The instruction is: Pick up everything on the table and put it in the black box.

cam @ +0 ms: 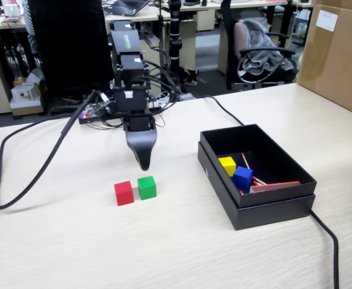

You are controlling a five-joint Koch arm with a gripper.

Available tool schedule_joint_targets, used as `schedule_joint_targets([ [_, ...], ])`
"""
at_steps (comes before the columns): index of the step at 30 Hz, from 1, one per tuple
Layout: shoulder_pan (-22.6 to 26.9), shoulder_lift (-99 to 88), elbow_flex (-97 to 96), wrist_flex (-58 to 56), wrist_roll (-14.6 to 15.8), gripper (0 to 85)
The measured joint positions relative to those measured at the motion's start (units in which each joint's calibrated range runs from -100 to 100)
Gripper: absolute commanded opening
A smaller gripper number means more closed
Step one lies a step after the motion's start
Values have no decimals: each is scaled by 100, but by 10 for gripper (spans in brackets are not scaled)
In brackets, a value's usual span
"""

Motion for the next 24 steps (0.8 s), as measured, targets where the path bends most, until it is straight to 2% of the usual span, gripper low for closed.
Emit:
schedule_joint_targets([
  [19,-5,1968,1095,-256,-73,420],
  [20,-5,2032,1114,-256,-73,398],
  [24,-10,2291,1260,-256,-83,210],
])
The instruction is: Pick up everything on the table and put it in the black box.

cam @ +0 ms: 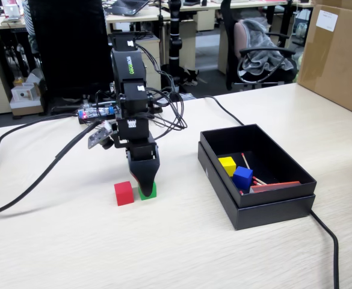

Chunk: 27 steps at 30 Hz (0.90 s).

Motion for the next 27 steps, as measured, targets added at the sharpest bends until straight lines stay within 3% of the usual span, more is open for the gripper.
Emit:
schedule_joint_targets([
  [5,0,104,201,0,10,57],
  [14,117,-595,183,0,10,59],
  [21,781,-2848,-91,-8,78,59],
  [25,1695,-3405,64,-15,347,60],
  [27,1832,-3327,237,-15,440,60],
])
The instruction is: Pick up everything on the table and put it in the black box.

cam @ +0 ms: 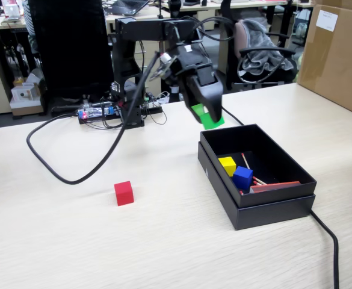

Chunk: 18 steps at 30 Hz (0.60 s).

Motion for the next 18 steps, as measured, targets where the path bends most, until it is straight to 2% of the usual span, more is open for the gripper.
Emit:
schedule_joint_targets([
  [3,137,505,228,-8,73,60],
  [4,190,1204,675,0,117,61],
  [12,215,2563,822,0,166,68],
  [13,215,2615,831,0,166,80],
  [15,215,2667,831,0,166,191],
  [18,215,2757,831,-31,166,235],
])
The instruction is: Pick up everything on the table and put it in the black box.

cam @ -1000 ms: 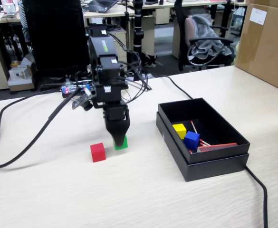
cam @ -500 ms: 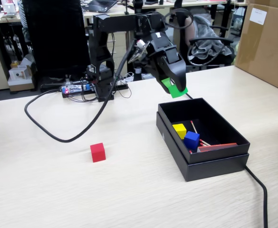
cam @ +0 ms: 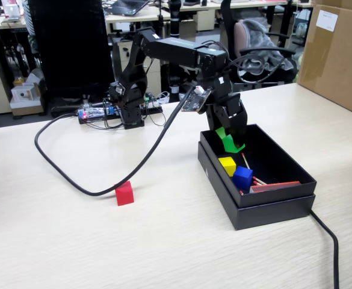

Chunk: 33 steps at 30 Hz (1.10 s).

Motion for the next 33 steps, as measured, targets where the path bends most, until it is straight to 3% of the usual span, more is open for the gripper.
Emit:
schedule_joint_targets([
  [12,0,-26,-283,-101,-5,274],
  [13,-10,-78,-310,-101,0,354],
  [15,-54,-388,-329,-101,0,431],
  [25,-796,-3638,-1524,-23,-5,453],
  [33,-1573,-5489,-3998,1734,-234,456],
])
